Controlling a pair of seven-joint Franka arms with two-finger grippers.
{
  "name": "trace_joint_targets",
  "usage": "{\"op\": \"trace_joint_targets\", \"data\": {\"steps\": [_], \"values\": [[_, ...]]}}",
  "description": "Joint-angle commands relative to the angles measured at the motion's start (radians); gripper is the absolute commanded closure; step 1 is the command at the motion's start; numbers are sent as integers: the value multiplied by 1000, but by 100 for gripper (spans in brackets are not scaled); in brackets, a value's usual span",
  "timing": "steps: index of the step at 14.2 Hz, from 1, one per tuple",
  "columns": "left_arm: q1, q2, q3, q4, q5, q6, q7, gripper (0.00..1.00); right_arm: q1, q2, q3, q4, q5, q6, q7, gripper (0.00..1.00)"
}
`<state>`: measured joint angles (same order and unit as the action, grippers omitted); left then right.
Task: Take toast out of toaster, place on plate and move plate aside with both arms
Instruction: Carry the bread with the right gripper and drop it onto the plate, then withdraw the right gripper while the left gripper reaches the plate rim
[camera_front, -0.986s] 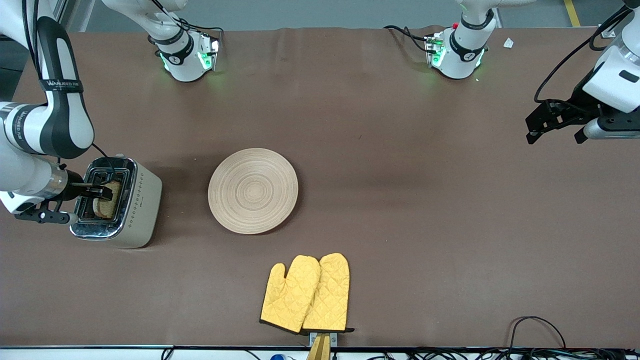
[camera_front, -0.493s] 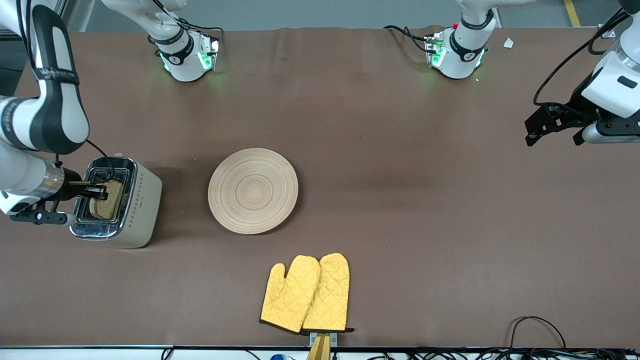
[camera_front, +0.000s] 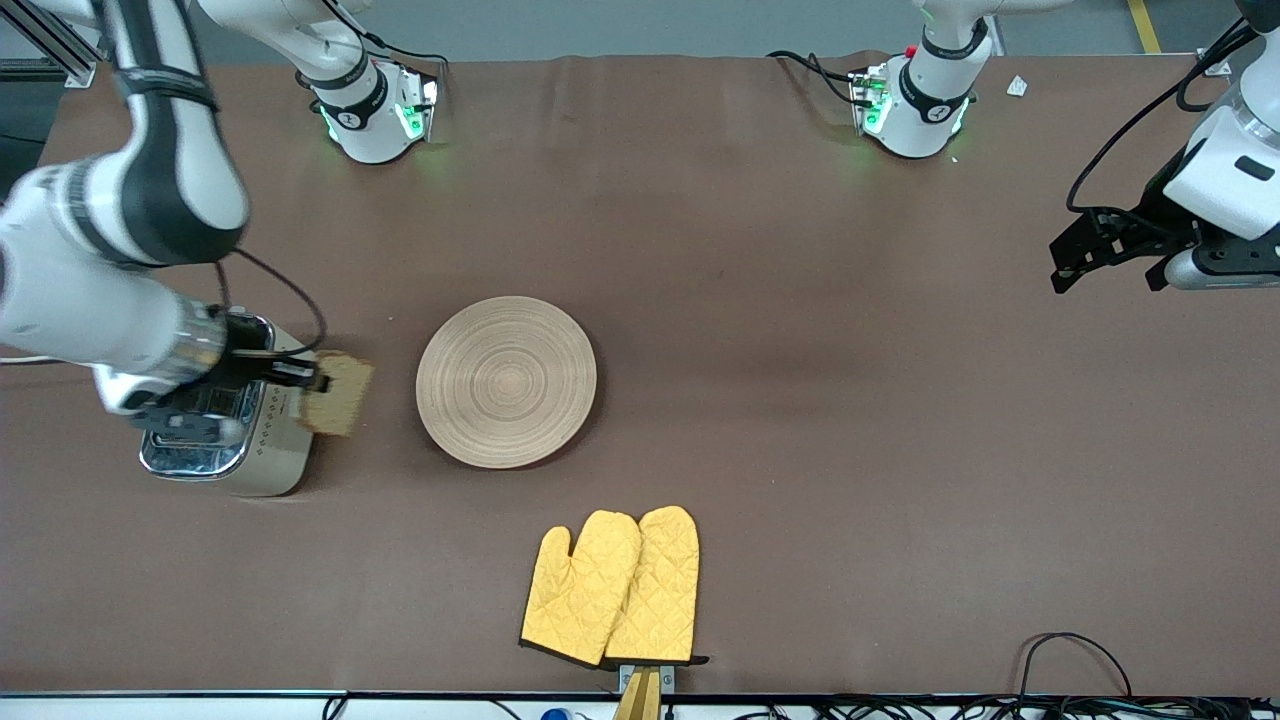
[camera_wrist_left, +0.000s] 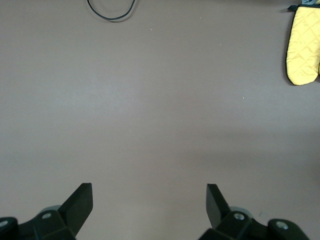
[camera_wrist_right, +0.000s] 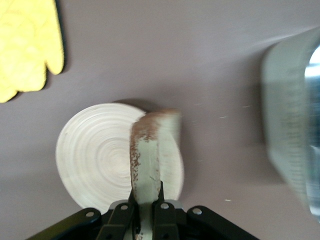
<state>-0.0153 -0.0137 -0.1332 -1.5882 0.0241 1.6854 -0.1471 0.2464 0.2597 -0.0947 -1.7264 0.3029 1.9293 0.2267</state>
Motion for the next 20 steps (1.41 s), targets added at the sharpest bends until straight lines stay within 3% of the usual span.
{"op": "trace_joint_targets", "data": {"steps": [1,3,4,5,6,7,10,13,20], "values": [[1,12,-2,24,-9,-18,-2,0,115,-27,-8,-148,53,140,31,100],[1,14,-2,24,-9,-18,0,0,175,-17,-8,-154,62,172,80,95],[1,14,-2,24,-9,-18,3,0,194,-13,-8,-151,64,187,106,55],[-3,15,-2,24,-9,-18,1,0,204,-1,-7,-151,64,204,135,46],[-2,15,-2,22,-9,-18,4,0,223,4,-8,-151,64,229,166,9],[0,15,-2,22,-10,-18,3,0,220,7,-8,-153,64,229,183,0],[1,15,-2,20,-10,-18,-3,0,145,6,-13,-156,59,169,157,0],[0,15,-2,20,-10,-18,-5,0,65,4,-13,-156,59,123,-15,0],[-8,26,-5,19,-10,-21,4,0,54,4,-16,-154,47,114,-40,0]]}}
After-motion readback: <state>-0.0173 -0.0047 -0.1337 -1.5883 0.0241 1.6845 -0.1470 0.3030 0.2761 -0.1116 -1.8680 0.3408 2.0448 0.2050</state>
